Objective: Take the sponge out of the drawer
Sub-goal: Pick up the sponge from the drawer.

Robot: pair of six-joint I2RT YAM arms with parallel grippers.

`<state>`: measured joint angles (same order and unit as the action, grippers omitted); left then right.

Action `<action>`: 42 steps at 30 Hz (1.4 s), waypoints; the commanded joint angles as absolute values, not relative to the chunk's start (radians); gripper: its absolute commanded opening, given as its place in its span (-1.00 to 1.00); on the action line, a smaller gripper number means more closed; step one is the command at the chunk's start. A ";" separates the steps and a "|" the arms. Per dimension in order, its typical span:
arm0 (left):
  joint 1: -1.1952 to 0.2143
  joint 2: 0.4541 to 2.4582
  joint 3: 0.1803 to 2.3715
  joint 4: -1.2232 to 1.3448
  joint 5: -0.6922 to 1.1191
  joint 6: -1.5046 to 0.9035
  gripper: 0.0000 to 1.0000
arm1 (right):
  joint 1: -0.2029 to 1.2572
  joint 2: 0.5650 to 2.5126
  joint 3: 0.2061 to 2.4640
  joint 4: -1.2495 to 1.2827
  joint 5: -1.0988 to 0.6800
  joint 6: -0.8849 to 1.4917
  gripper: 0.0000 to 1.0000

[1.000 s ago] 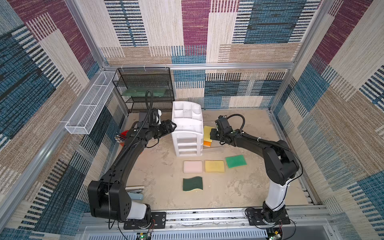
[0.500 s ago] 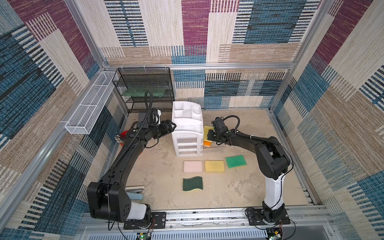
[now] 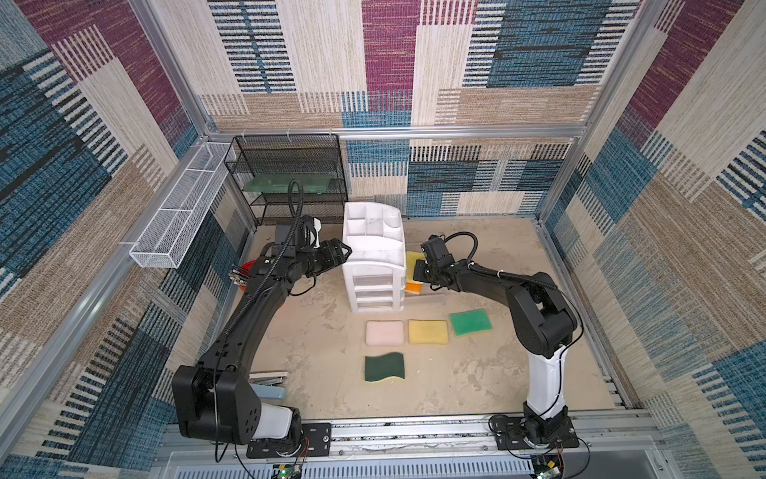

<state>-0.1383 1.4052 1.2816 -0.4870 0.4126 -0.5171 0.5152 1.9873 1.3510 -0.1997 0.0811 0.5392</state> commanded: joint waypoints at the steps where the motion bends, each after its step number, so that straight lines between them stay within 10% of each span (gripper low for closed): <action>1: -0.134 1.392 1.283 -0.487 0.446 -0.516 0.51 | 0.515 1.937 1.342 -0.179 0.100 0.524 -1.00; 17: -0.042 1.208 1.243 -0.399 0.618 -0.549 0.59 | 0.521 1.468 1.236 -0.244 0.179 0.301 -1.00; 27: -0.041 1.214 1.262 -0.291 0.939 -0.550 0.69 | 0.491 1.237 1.158 -0.199 -0.323 -0.001 -1.00; 42: -0.045 1.248 1.279 -0.253 1.187 -0.475 0.77 | 0.541 1.457 1.435 -0.473 -0.816 -0.380 -1.00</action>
<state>-0.0433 1.2419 1.2697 -0.2817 1.1164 -0.5194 0.5423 1.4261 1.3842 -0.3759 -0.7300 -0.2871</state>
